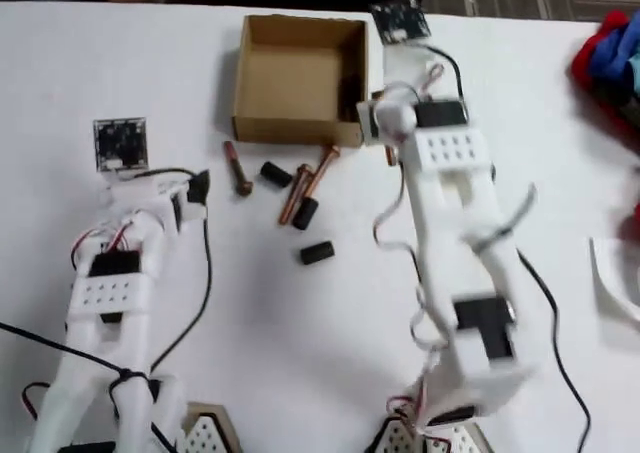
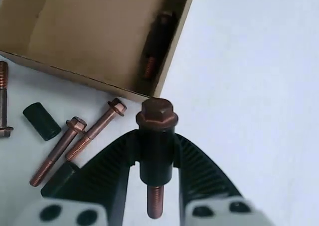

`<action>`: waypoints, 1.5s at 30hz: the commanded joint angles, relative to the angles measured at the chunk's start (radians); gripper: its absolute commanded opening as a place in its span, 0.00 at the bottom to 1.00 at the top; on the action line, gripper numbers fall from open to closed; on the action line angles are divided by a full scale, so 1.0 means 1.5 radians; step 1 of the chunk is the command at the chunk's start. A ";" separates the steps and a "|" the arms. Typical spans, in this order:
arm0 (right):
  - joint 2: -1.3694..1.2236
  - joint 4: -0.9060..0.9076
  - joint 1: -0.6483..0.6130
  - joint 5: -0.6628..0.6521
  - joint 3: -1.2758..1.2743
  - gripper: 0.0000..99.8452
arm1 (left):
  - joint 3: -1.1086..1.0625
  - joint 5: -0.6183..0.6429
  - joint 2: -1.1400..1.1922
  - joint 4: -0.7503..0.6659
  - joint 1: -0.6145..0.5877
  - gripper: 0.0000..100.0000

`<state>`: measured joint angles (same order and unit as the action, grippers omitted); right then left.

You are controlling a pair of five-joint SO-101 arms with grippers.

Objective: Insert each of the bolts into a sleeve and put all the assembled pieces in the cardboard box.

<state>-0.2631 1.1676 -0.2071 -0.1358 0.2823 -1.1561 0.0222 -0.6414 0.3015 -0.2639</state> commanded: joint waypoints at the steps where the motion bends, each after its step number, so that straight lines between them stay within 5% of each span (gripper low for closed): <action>1: -0.167 0.131 -0.012 0.040 0.397 0.02 | -0.005 0.001 -0.008 -0.019 -0.010 0.33; 6: -0.377 0.159 -0.041 0.099 0.768 0.02 | 0.001 -0.001 0.051 -0.066 -0.008 0.33; 9: -0.456 0.124 -0.066 0.099 0.848 0.02 | 0.003 -0.001 0.074 -0.088 -0.008 0.33; 23: -0.629 -0.104 -0.076 0.095 0.851 0.02 | 0.021 -0.001 0.081 -0.069 -0.008 0.33; 45: -0.666 -0.097 -0.050 0.092 0.810 0.02 | 0.021 -0.001 0.081 -0.071 -0.008 0.33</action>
<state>-1.2912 1.0388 -0.2900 0.0038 1.4899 -1.1669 0.0222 -0.5217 0.2018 -0.2685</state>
